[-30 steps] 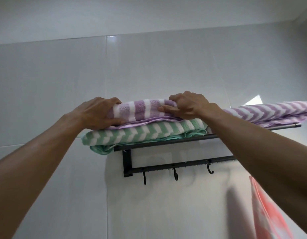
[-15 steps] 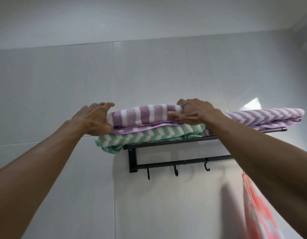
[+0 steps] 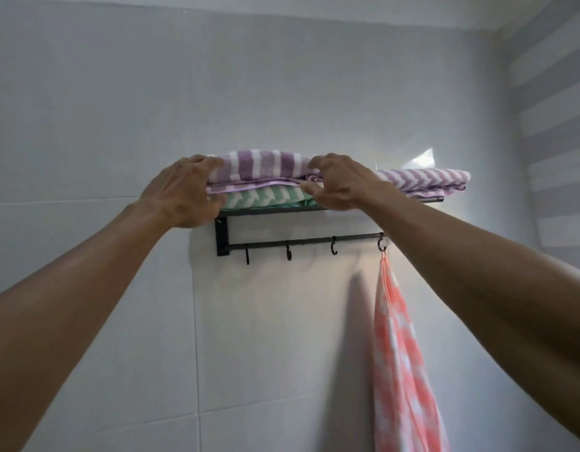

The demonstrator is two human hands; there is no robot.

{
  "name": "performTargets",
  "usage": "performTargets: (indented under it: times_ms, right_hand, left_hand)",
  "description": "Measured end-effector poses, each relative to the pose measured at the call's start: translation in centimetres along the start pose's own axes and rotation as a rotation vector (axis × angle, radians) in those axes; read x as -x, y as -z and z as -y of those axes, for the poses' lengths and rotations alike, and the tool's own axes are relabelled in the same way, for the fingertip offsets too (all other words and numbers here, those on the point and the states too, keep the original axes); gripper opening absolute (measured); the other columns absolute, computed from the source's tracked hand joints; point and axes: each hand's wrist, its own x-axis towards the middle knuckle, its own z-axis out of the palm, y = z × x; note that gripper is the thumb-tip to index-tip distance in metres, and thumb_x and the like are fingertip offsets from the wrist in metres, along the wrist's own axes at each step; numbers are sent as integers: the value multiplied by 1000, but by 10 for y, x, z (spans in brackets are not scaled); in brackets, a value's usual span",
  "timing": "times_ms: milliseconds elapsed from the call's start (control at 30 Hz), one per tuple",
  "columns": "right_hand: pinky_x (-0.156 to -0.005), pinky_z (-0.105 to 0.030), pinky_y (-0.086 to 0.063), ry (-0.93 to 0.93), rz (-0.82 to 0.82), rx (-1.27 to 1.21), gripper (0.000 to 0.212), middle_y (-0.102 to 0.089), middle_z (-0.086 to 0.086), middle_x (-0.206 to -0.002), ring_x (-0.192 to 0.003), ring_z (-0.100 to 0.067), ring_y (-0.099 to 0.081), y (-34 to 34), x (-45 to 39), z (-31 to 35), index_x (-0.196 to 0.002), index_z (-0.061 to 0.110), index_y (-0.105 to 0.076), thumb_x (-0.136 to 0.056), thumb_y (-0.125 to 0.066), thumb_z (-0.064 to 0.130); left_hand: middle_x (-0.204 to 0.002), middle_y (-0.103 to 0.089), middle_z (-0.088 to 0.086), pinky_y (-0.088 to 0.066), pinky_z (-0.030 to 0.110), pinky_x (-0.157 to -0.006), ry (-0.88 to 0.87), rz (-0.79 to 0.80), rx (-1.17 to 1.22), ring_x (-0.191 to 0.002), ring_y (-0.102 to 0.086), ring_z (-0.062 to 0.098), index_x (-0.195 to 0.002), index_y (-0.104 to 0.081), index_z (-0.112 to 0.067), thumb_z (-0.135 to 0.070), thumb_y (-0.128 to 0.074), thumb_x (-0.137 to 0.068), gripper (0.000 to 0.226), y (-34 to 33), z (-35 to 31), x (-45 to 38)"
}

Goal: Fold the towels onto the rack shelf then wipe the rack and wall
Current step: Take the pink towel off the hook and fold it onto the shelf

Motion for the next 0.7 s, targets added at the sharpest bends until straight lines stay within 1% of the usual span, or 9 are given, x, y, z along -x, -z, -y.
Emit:
performTargets:
  times_ms: [67,133,233,333,433,567,700]
  right_hand:
    - [-98,-44,-49,16,13,-11,47,-58,-11,-135,-113,-29,-58,6,15,-1,-137,19,-54,-98,-52,45]
    - [-99,-42,-48,11,32,-14,45,-59,-10,-138,-119,-29,-58,11,30,-6,-137,20,-56,-98,-55,42]
    - [-97,-38,-47,-18,73,14,44,-62,-8,-134,-119,-27,-58,15,49,-15,-134,19,-59,-97,-57,42]
    - [-100,-43,-50,-46,118,50,42,-63,-8,-133,-119,-28,-58,13,71,-32,-128,19,-64,-93,-59,43]
    - [-98,-45,-52,-101,176,45,38,-64,-7,-133,-117,-29,-61,4,88,-55,-124,21,-66,-92,-62,41]
    - [-88,-45,-57,-166,246,58,28,-68,-4,-120,-106,-28,-64,-21,106,-99,-112,24,-70,-90,-63,41]
    - [-89,-45,-56,-236,296,16,20,-68,-1,-105,-106,-24,-61,-56,119,-151,-104,22,-73,-92,-65,36]
  left_hand:
    - [-142,-54,11,-50,51,-99,-8,25,20,-123,-54,37,-145,-46,-20,-36,-66,-87,63,-4,-7,11]
    - [-141,-54,13,-51,52,-97,-2,52,51,-120,-54,38,-145,-47,-20,-32,-67,-88,62,-8,-16,20]
    - [-139,-56,14,-49,49,-101,21,35,109,-119,-56,37,-142,-51,-16,-28,-70,-88,59,-15,-29,28]
    - [-136,-59,14,-47,46,-104,38,54,174,-122,-56,34,-139,-54,-13,-28,-72,-87,57,-33,-46,33]
    - [-135,-60,12,-45,41,-107,56,95,237,-124,-56,30,-136,-57,-11,-30,-74,-87,55,-60,-66,33]
    - [-131,-65,8,-44,33,-104,54,147,350,-118,-60,23,-132,-62,-10,-28,-72,-88,48,-111,-105,31]
    - [-121,-70,5,-48,30,-99,77,206,438,-109,-64,20,-126,-66,-11,-30,-72,-88,43,-178,-147,30]
